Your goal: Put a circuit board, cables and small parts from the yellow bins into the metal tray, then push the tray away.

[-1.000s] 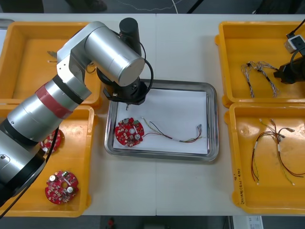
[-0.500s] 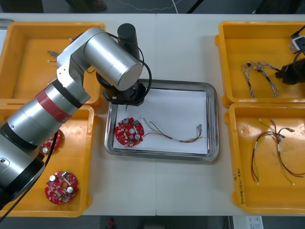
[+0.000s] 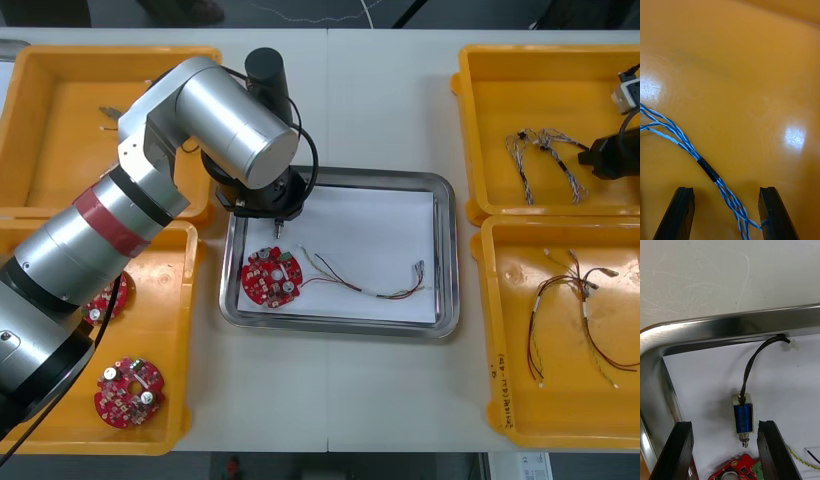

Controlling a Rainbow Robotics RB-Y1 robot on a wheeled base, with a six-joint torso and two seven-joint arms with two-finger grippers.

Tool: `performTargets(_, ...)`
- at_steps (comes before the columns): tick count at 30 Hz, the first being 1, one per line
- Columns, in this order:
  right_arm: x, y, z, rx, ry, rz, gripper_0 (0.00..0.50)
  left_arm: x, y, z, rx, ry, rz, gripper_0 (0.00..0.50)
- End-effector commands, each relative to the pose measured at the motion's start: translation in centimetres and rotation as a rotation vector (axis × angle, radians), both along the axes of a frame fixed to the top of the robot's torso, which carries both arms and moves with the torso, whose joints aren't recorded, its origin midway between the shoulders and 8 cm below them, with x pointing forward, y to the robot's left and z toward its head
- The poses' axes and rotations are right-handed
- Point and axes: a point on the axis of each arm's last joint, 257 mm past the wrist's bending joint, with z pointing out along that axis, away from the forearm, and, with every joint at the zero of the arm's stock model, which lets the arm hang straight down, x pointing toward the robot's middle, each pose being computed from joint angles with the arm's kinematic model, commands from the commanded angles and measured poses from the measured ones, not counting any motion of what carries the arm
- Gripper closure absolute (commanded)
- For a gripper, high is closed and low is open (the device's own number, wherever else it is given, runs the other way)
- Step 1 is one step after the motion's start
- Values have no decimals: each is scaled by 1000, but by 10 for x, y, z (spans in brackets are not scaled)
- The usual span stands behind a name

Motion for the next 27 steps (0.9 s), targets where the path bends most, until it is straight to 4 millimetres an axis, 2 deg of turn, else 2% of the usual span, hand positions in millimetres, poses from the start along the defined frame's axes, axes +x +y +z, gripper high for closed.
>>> performTargets(1, -9, -12, -11, 27, 12, -38, 109, 11, 6, 22, -87, -39, 110, 0)
performTargets(8, -11, -10, -18, 28, 19, -35, 112, 1, 18, 62, -119, -44, 145, 0)
performTargets(13, -11, -10, -18, 20, 19, -29, 113, -8, 38, 92, -124, -52, 173, 0)
performTargets(17, -11, -9, -19, 17, 20, -25, 111, -15, 60, 108, -112, -51, 199, 0)
performTargets(18, -11, -9, -19, 16, 21, -24, 158, -16, 63, 109, -111, -49, 203, 0)
performTargets(20, -11, -7, -20, 16, 20, -21, 389, -17, 77, 120, -114, -59, 222, 0)
performTargets(23, -10, -4, -22, 17, 22, -17, 487, -14, 92, 132, -143, -69, 233, 0)
performTargets(27, -9, -4, -20, 11, 15, -16, 500, -12, 109, 144, -161, -80, 252, 0)
